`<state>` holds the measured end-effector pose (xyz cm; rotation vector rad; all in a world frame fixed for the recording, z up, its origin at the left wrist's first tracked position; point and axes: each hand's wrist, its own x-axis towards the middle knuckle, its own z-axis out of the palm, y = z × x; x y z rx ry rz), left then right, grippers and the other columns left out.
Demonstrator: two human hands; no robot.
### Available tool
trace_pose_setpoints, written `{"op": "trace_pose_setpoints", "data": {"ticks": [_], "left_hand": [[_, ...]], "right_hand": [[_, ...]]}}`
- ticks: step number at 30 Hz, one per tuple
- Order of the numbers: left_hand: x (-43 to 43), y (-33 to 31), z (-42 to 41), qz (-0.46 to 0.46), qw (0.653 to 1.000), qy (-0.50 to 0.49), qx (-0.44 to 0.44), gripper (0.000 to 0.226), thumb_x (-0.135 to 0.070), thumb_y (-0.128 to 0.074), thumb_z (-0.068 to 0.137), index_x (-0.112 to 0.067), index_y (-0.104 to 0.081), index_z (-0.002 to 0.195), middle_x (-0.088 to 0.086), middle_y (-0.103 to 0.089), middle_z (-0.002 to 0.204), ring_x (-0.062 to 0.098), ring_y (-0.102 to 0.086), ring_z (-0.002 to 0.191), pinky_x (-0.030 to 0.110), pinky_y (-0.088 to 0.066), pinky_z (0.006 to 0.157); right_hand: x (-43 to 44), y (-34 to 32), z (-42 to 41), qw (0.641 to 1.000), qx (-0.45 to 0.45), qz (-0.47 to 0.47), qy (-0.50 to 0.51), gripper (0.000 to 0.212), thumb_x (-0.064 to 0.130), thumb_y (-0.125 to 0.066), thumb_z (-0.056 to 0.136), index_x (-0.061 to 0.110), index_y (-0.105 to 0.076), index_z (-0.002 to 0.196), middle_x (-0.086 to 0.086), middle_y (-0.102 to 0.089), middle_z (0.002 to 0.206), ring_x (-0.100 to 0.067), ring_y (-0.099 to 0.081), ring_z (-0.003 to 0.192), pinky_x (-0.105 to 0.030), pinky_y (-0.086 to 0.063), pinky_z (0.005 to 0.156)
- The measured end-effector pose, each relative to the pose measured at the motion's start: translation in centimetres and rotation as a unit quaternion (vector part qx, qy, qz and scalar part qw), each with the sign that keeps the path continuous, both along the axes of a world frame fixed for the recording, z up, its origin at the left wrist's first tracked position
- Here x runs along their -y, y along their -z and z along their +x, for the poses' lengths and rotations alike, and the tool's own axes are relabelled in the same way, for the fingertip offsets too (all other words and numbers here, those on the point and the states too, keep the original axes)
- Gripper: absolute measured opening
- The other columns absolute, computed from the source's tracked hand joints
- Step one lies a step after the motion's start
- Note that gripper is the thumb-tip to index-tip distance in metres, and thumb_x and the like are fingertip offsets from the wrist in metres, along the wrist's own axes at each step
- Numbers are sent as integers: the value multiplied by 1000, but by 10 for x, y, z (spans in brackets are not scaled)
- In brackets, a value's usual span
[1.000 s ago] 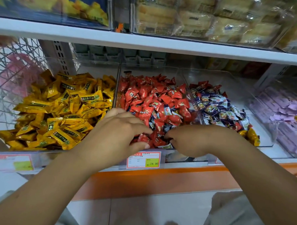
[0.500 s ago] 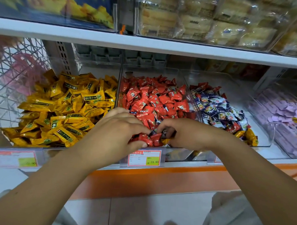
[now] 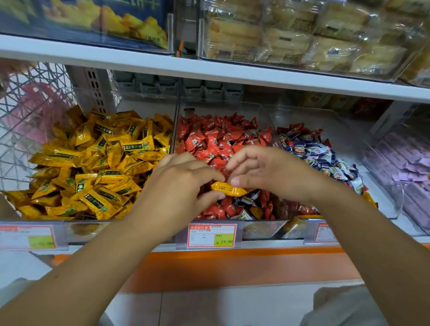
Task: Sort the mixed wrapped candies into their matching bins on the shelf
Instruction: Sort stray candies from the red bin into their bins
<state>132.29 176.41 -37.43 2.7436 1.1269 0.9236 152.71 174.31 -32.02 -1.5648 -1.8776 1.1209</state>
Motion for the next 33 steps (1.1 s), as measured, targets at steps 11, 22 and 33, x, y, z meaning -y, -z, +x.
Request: {"op": "trace_pose_setpoints", "data": {"ticks": [11, 22, 33], "left_hand": [[-3, 4, -17, -12, 998, 7, -63, 28, -39, -76, 76, -26, -69, 100, -8, -68, 89, 16, -61, 93, 25, -21, 110], [3, -5, -16, -43, 999, -11, -18, 21, -36, -70, 81, -25, -54, 90, -9, -64, 78, 17, -57, 93, 18, -18, 110], [4, -22, -5, -148, 988, -6, 45, 36, -43, -44, 94, -27, -41, 127, -21, -30, 104, 2, -30, 96, 21, -21, 82]], "right_hand": [[-15, 14, -1, 781, 563, 41, -269, 55, 25, -61, 84, 42, -50, 134, 8, -60, 105, -15, -33, 98, -29, -23, 70], [-6, -3, 18, 945, 292, 113, -93, 6, 29, -75, 81, 34, -74, 85, 16, -59, 100, 1, -52, 93, -18, -39, 80], [1, -2, -3, 989, 10, 136, 58, 19, 11, -61, 93, 25, -68, 102, 7, -70, 77, -3, -67, 69, -19, -53, 63]]}}
